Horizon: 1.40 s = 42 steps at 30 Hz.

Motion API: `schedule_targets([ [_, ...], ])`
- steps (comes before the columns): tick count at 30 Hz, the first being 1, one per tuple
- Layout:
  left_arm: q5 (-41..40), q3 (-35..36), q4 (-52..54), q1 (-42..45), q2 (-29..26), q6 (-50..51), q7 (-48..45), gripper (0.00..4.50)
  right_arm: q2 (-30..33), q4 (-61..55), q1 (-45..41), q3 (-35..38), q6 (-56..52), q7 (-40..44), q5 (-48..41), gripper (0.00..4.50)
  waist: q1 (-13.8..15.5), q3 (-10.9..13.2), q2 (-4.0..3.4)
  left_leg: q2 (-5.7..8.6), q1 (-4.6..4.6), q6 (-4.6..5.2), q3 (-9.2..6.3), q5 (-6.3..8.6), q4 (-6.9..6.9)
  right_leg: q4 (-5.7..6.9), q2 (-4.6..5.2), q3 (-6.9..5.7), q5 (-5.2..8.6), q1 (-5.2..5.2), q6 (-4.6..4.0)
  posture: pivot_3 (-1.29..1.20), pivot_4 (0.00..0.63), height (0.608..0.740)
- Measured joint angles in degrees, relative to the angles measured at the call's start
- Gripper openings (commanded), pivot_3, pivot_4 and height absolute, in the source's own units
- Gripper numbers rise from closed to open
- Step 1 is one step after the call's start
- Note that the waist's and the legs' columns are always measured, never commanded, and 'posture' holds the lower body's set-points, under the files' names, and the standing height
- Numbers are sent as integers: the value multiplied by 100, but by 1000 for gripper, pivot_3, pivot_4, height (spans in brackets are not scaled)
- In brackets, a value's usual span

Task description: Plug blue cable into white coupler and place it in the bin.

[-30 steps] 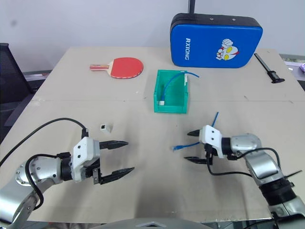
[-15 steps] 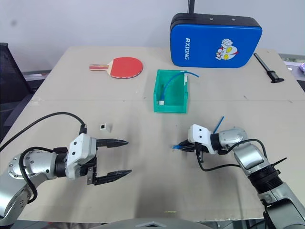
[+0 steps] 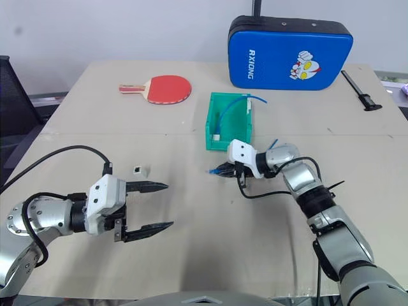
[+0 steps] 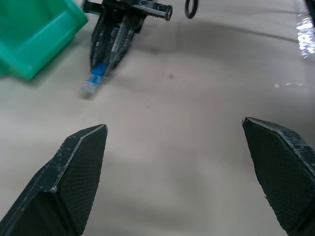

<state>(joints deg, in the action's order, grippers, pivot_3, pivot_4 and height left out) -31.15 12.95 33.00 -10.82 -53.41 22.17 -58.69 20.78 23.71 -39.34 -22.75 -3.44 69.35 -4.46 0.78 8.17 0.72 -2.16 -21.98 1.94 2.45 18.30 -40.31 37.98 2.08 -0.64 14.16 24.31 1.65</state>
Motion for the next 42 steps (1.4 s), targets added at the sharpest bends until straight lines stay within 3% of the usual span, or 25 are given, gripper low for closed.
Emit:
schedule_targets([
  [6,188,-596,-387,963,281,525,550,4500,277,-463,244,423,-105,-150,-167,4442,16,2,1,2,2,0,-7,-1,-3,9,2,-5,-1,-3,1,0,150,681],
  [13,835,-1817,-1331,2399,556,688,506,4500,992,-2638,1619,1449,-1398,-531,-1056,4442,-5,2,0,3,-5,0,-19,0,0,5,0,-13,-2,-2,2,0,150,681],
  [16,1273,-2560,-2252,3288,891,521,100,4500,1222,-3776,2845,1971,-1927,-909,-1473,4442,43,1,4,4,-10,1,-34,0,-2,4,-10,-18,-1,-5,2,0,150,681],
  [24,2143,-3549,-3720,4335,1336,-41,-683,4500,1229,-4854,4622,2603,-2137,-1772,-1666,4442,1,4,9,3,8,24,-7,12,-8,13,-25,9,-1,-9,4,0,150,681],
  [30,2323,-3592,-3945,4510,1498,-158,-879,2390,1176,-5104,4851,2761,-2125,-2098,-1826,4500,1,2,10,2,9,24,-1,12,-13,11,-21,15,0,-11,5,0,150,681],
  [35,2340,-3560,-3969,4507,1592,-171,-928,15,1194,-5119,4889,2768,-2116,-2163,-1861,4500,1,2,10,2,8,24,-5,12,-13,11,-21,14,0,-11,5,0,150,681],
  [40,2187,-3427,-3857,4381,1737,72,-969,15,1172,-5084,4730,2769,-2157,-2215,-1981,4500,1,2,10,2,7,24,-6,11,-14,12,-21,14,0,-11,5,0,150,681],
  [42,1807,-3185,-3744,4302,1981,543,-900,15,1049,-5106,4703,2794,-2536,-2253,-2468,4500,8,3,10,1,1,23,-18,11,-18,13,-19,6,0,-11,5,0,150,681],
])
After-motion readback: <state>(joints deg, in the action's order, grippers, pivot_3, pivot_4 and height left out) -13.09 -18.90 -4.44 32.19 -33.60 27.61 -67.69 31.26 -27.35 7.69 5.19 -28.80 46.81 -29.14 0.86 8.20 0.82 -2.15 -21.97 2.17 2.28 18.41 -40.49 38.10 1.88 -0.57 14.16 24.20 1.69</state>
